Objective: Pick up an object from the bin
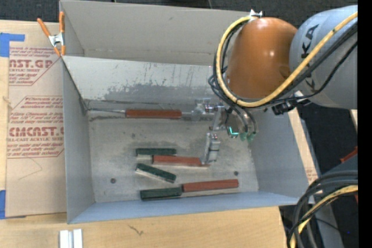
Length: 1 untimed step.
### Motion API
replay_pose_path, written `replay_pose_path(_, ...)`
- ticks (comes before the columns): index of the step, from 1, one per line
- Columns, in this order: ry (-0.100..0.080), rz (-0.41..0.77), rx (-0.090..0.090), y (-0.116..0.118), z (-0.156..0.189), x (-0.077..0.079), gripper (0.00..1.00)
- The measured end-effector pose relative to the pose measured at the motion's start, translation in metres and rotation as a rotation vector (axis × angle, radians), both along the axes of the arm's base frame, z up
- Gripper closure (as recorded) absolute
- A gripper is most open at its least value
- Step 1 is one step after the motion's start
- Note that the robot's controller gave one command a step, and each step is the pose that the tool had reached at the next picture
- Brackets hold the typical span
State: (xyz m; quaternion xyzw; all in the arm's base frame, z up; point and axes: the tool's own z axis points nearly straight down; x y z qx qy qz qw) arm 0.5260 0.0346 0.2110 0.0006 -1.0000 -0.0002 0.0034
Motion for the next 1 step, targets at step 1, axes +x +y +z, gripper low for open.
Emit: replay_pose_path(1,-0.008,-0.001,0.001,-0.0001,0.0045,0.0016,0.0)
